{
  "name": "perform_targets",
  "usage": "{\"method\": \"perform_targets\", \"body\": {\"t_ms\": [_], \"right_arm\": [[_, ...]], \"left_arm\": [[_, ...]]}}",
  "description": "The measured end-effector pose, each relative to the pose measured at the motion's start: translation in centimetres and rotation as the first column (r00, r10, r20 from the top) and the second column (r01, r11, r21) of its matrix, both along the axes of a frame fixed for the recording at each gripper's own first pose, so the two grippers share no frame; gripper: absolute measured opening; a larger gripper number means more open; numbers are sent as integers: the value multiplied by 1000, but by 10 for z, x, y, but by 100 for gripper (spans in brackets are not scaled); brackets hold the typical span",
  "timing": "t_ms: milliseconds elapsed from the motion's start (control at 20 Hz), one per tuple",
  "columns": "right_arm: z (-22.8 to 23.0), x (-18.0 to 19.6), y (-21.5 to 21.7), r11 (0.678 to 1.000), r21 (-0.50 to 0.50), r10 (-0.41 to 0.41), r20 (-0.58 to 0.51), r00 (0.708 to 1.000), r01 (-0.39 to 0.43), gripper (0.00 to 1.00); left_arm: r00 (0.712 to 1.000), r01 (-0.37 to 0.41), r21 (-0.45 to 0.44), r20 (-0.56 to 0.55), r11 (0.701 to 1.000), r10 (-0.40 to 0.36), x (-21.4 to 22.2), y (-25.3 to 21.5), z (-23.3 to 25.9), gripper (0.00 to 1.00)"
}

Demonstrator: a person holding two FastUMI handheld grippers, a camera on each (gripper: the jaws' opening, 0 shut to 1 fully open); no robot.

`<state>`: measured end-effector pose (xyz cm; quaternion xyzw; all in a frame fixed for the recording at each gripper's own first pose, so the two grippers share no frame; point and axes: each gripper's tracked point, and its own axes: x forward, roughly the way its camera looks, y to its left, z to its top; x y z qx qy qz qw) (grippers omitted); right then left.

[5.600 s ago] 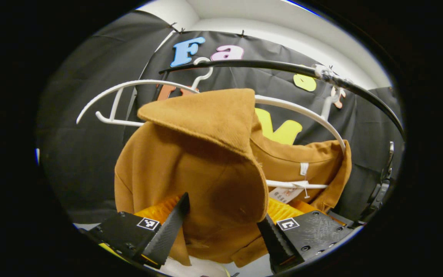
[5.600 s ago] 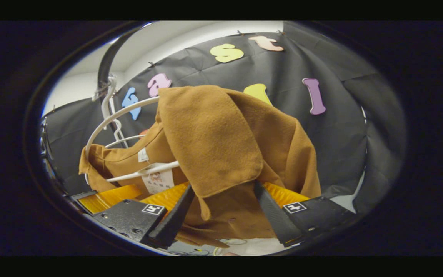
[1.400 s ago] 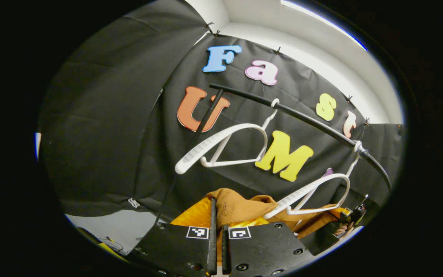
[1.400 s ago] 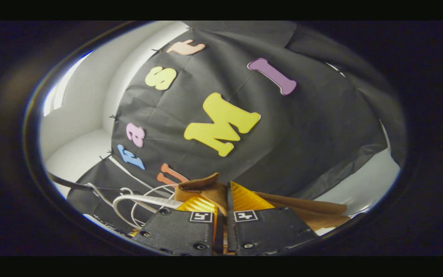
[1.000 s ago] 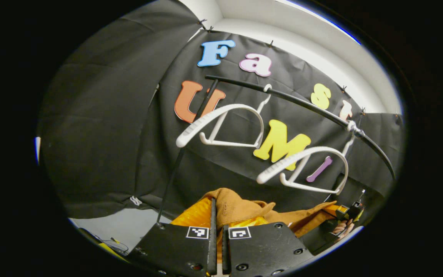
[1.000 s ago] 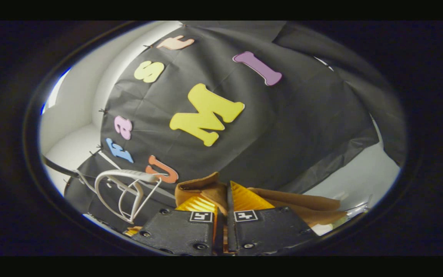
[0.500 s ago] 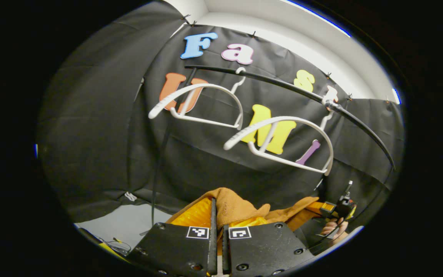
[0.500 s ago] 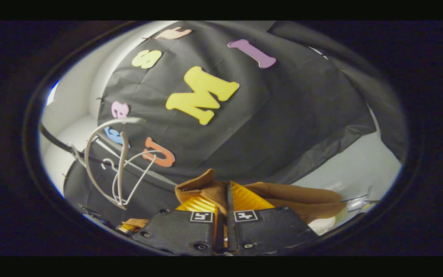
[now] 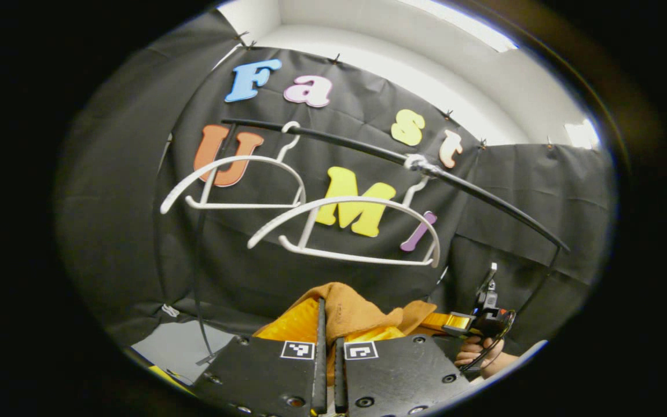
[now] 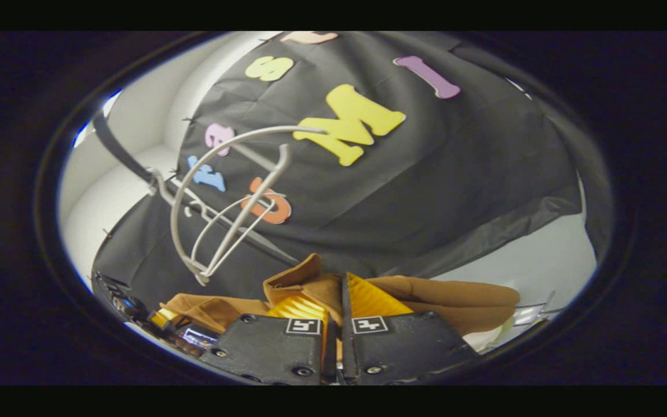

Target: Grasp the clothes on the hanger with both hands and then place them into the laundry hamper below.

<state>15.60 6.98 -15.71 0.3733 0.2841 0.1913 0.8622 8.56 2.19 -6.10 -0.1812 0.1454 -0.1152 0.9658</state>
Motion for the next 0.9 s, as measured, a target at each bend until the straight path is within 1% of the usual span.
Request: {"method": "perform_targets", "body": {"t_ms": [50, 100, 200, 250, 350, 400, 450, 650, 700, 750, 800, 850, 900], "right_arm": [[9, -7, 9, 1000, -5, 31, 18, 999, -31, 7], [17, -11, 17, 998, -11, 55, 29, 998, -54, 4], [28, -22, 32, 995, -23, 102, 50, 994, -101, 4], [34, -28, 38, 992, -27, 126, 64, 990, -125, 7], [44, -41, 52, 986, -37, 164, 84, 983, -162, 7], [48, -44, 59, 983, -43, 181, 92, 979, -178, 4], [51, -50, 61, 981, -45, 191, 97, 977, -188, 10], [49, -67, 68, 980, -25, 199, 91, 976, -198, 10], [44, -69, 68, 980, -29, 200, 86, 976, -198, 7], [35, -71, 67, 981, -35, 195, 73, 978, -193, 7], [24, -72, 68, 980, -40, 196, 55, 979, -194, 7], [9, -73, 68, 981, -52, 189, 31, 981, -187, 4], [-6, -72, 65, 982, -68, 178, 5, 984, -177, 4]], "left_arm": [[1000, 20, 1, 9, 1000, -20, -2, -7, 5, 5], [999, 34, 2, 19, 999, -34, -3, -15, 9, 5], [997, 65, 3, 37, 998, -65, -7, -28, 17, 5], [996, 84, 2, 41, 996, -84, -8, -34, 19, 5], [992, 113, 9, 52, 994, -113, -10, -46, 21, 5], [991, 123, 12, 52, 992, -124, -9, -52, 21, 5], [990, 134, 13, 47, 991, -134, -8, -57, 19, 5], [985, 168, -3, 41, 986, -168, -16, -75, 14, 5], [985, 172, -7, 35, 985, -171, -17, -77, 9, 10], [984, 177, -8, 22, 984, -177, -18, -79, 2, 5], [983, 185, -8, 3, 983, -185, -19, -82, -9, 5], [981, 190, -4, -24, 982, -190, -18, -83, -21, 5], [980, 191, 8, -55, 981, -191, -18, -82, -35, 5]]}}
